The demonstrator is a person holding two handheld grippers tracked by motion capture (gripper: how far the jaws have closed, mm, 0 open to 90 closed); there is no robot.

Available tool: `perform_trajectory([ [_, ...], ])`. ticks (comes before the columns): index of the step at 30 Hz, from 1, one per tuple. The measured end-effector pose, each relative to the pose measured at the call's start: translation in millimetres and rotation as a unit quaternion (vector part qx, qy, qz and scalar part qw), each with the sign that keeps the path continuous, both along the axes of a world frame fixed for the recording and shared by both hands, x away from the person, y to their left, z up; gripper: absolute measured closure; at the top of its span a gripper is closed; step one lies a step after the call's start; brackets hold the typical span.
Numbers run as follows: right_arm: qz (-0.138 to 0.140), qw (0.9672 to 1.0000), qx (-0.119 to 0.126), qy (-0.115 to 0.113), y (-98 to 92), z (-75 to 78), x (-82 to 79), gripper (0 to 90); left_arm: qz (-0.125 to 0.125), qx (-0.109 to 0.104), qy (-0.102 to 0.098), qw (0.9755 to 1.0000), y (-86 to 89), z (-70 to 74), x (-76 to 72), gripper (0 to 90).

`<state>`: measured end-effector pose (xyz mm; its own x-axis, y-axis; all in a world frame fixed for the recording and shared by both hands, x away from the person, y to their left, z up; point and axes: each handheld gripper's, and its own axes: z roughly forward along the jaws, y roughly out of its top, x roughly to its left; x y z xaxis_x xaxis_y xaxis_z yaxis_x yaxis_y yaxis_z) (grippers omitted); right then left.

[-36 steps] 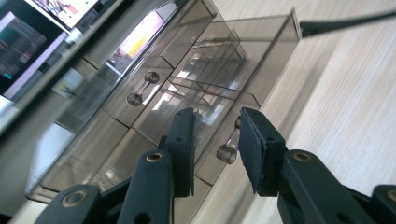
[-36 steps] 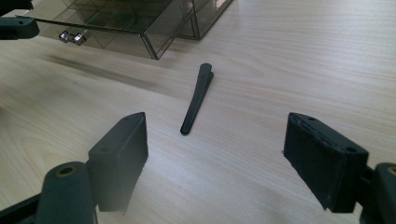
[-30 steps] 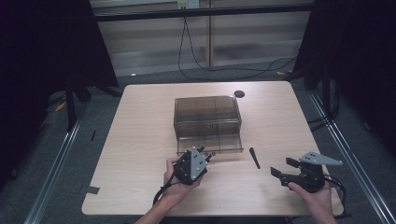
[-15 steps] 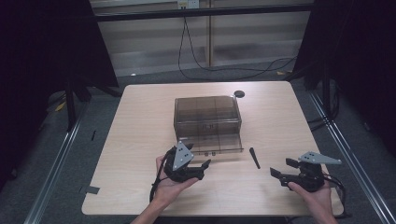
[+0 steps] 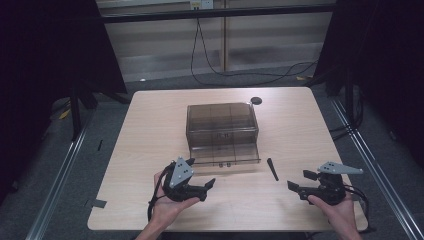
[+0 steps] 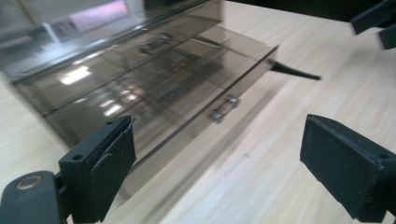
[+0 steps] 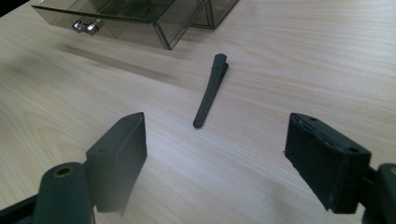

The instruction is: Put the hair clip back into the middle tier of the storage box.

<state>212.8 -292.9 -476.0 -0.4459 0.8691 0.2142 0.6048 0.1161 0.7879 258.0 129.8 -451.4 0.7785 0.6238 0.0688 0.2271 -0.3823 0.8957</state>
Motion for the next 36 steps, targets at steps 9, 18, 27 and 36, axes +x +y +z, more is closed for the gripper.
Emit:
perform_trajectory([
  [9,0.02,0.9996,0.009,0.015,-0.8,2.0,6.4,26.9,0.006,0.004,0.007,1.0,18.6,-0.5,-4.0,9.4],
  [18,0.044,0.9977,-0.008,0.05,2.2,12.7,20.1,40.0,0.006,-0.011,0.015,0.9998,34.5,-4.0,-17.6,10.4],
  [27,0.068,0.995,-0.025,0.07,9.4,27.9,45.8,49.3,0.019,-0.019,0.018,0.9995,54.9,-12.6,-21.9,10.3],
  [36,0.101,0.9839,-0.076,0.127,22.2,32.4,68.0,55.0,0.01,-0.014,0.015,0.9997,54.0,-14.9,-23.9,9.9],
])
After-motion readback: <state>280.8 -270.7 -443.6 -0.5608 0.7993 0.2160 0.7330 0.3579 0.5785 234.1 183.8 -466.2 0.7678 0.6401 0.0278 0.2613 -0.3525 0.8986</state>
